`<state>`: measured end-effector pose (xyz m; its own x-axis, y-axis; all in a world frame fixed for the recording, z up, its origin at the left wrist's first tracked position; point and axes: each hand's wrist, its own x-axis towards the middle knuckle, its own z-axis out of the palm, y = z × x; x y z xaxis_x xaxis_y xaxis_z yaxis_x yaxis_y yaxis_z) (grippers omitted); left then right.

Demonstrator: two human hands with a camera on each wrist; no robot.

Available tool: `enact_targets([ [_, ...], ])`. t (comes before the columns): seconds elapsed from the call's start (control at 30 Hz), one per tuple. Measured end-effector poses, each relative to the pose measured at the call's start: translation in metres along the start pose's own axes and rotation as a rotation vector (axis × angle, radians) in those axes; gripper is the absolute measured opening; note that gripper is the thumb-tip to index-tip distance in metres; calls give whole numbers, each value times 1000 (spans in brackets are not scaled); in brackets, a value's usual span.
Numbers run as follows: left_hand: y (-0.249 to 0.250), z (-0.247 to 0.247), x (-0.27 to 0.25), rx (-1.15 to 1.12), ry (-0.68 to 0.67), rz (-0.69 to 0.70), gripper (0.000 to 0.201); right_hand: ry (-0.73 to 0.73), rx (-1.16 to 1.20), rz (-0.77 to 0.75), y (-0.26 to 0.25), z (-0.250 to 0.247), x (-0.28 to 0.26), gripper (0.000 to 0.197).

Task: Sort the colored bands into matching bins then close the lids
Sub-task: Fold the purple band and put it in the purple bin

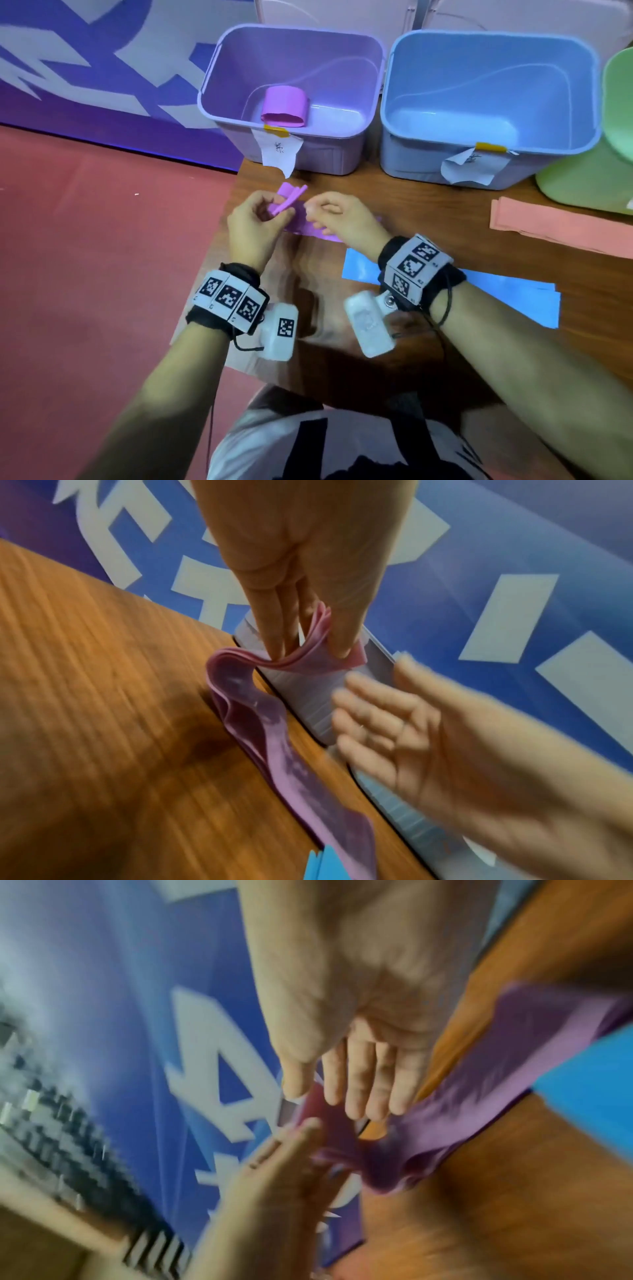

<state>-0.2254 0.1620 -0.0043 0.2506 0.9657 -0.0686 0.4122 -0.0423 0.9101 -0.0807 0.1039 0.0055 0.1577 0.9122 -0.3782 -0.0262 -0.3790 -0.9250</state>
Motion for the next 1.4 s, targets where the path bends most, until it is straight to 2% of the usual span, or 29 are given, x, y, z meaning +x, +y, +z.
enact_targets([
  [0.07,1,3,-4,19,-25,5,21,25,176,95,-12,10,4,10],
  [0.17,-2,-3,-4,34,-60,3,19,66,288,156,-17,16,8,10],
  [0.23,0,-8,-3,51,-115,20,23,57,328,187,-16,16,9,4],
  [0.33,-1,-13,0,81,-175,37,27,65,330,226,-15,16,11,22],
  [0.43,-6,-21,7,62,-210,0,29,116,278,247,-15,19,12,13],
  [0.53,-10,-29,19,-44,-121,-77,28,217,275,286,-17,17,10,10],
  [0.67,-33,-49,36,-212,173,-298,25,337,208,292,-20,7,5,15],
  [0.73,-54,-60,43,-286,275,-429,23,425,53,221,-23,-2,0,20],
  [0.83,-81,-69,48,-320,267,-569,22,521,-278,34,-36,-12,-19,17],
  [0.9,-90,-69,50,-277,239,-588,20,555,-547,-152,-50,-14,-31,19],
  [1.0,-97,-68,57,-211,208,-566,27,549,-783,-412,-74,-7,-44,22],
  [1.07,-101,-68,62,-223,191,-584,32,686,-796,-566,-90,-5,-55,23],
  [1.13,-107,-70,65,-243,182,-604,36,902,-692,-694,-105,-9,-66,22],
  [1.2,-110,-70,66,-251,172,-611,37,1048,-544,-759,-117,-16,-77,21],
  [1.3,-109,-70,64,-261,124,-588,29,1154,-488,-808,-130,-19,-92,21],
  [1.4,-104,-75,67,-280,53,-590,28,1197,-513,-836,-140,-18,-102,22],
])
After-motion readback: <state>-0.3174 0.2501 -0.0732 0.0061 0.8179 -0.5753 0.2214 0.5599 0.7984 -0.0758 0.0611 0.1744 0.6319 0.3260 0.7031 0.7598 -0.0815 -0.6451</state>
